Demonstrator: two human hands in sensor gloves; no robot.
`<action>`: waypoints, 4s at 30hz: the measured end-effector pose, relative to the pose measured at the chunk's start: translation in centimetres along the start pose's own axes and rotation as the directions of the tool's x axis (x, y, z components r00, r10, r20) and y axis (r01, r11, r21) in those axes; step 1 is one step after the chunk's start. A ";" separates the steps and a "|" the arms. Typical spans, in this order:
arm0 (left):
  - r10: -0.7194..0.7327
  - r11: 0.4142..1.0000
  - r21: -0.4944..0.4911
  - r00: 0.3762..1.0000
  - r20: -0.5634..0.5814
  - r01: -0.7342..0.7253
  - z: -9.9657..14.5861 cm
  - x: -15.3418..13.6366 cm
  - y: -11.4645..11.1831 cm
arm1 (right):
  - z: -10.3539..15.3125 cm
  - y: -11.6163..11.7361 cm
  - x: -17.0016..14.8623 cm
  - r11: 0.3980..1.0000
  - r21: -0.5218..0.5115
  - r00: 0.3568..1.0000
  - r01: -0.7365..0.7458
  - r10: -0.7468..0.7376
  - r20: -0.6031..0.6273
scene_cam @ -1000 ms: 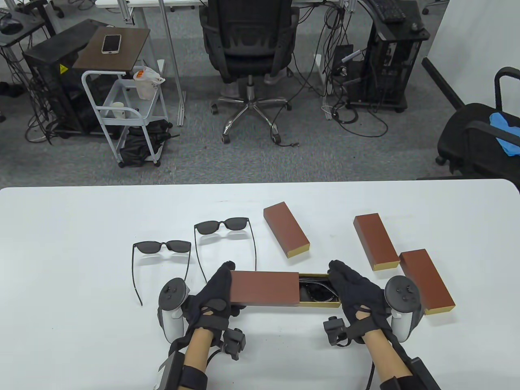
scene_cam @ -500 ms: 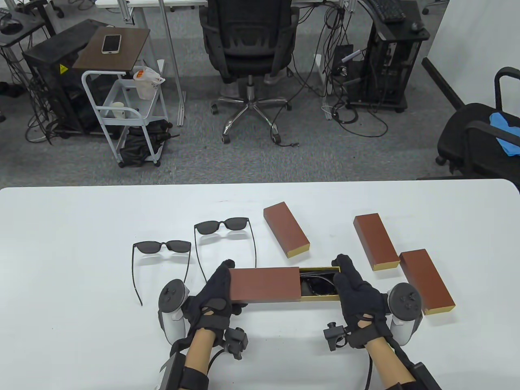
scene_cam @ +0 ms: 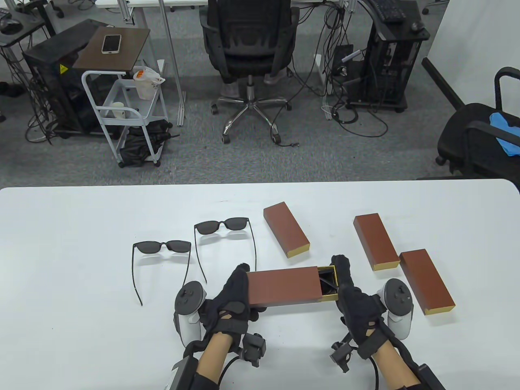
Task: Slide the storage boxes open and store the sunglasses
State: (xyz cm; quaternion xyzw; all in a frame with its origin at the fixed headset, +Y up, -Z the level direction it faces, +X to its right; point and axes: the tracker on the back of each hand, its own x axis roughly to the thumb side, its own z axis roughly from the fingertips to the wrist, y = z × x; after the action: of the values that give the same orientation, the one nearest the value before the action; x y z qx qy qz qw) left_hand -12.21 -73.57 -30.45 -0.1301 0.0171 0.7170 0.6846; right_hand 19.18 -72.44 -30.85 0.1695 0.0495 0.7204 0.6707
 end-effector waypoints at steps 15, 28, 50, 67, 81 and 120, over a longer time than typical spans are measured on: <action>-0.017 0.999 -0.039 1.000 0.001 0.017 -0.5 -1.0 -0.7 | 0.0 1.2 -0.3 0.997 0.058 0.999 -0.047 0.048 -0.019; -0.053 0.998 -0.035 0.999 -0.007 0.053 -1.6 -2.1 1.2 | 0.1 3.3 2.8 0.696 0.099 0.697 -0.711 0.678 0.233; -0.357 0.916 0.225 0.932 0.071 0.333 -0.6 0.1 2.9 | -4.0 2.0 2.6 0.200 -0.197 0.228 -0.960 0.965 -0.128; -0.908 0.419 0.345 0.395 0.141 0.840 -0.3 1.4 0.6 | -12.8 0.1 -1.9 -0.010 0.001 -0.009 -1.000 0.861 -0.508; -0.900 0.435 0.341 0.412 0.143 0.833 -0.4 1.3 0.5 | -13.2 -1.2 -5.4 0.041 0.258 -0.103 -0.965 0.847 -0.521; -0.990 0.046 0.355 0.089 -0.108 0.934 -3.5 4.2 4.9 | -0.7 0.9 -0.7 0.158 0.007 0.153 -0.987 0.965 -0.215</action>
State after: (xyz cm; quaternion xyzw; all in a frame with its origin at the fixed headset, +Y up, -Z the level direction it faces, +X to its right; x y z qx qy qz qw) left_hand -16.56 -70.47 -35.44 0.0707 -0.0102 0.0645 0.9954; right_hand 18.18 -73.11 -31.35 0.0542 -0.0639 0.9952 0.0497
